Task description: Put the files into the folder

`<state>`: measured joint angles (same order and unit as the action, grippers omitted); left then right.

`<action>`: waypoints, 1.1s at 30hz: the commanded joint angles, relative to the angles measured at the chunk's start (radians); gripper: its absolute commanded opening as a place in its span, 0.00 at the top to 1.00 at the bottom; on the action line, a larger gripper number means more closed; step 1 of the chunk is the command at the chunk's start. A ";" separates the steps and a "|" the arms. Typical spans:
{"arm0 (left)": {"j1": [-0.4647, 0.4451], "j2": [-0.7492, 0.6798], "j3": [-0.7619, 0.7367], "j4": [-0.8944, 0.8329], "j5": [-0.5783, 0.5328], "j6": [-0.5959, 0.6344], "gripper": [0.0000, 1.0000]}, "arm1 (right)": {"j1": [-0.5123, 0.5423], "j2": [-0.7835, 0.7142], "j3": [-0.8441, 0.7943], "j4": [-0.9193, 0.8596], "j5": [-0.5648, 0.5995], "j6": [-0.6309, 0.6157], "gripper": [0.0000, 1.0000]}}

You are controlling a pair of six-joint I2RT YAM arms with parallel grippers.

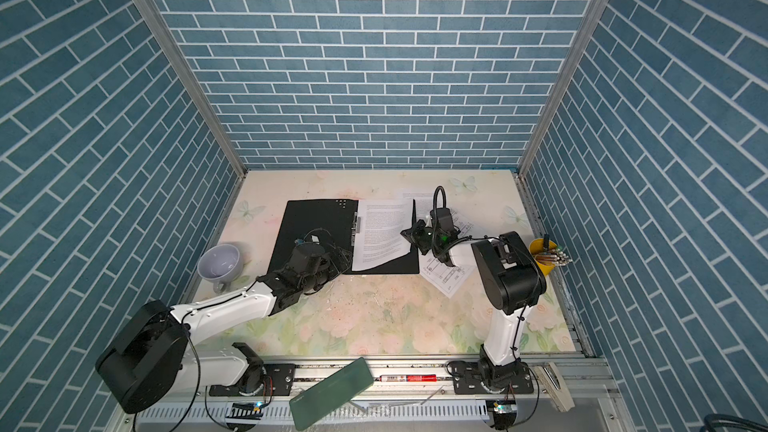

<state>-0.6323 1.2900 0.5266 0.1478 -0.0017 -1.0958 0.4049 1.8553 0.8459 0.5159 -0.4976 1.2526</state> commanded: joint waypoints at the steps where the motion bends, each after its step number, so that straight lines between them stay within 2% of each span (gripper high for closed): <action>1: 0.005 0.006 -0.009 -0.002 0.000 0.000 0.00 | 0.005 -0.005 -0.016 -0.011 0.017 0.002 0.81; 5: 0.005 0.005 0.000 -0.015 0.000 0.000 0.00 | 0.004 -0.019 -0.010 -0.056 0.028 -0.027 0.70; 15: 0.004 0.010 0.020 -0.051 0.000 0.017 0.00 | -0.007 -0.054 0.017 -0.202 0.063 -0.107 0.55; 26: -0.004 0.050 0.099 -0.108 0.006 0.059 0.00 | -0.032 -0.123 0.085 -0.451 0.117 -0.248 0.46; 33: -0.039 0.066 0.168 -0.176 -0.027 0.094 0.00 | -0.059 -0.238 0.104 -0.637 0.198 -0.377 0.41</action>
<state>-0.6579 1.3445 0.6693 0.0189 -0.0067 -1.0344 0.3588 1.6821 0.9077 0.0071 -0.3622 0.9779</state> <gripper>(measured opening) 0.996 0.588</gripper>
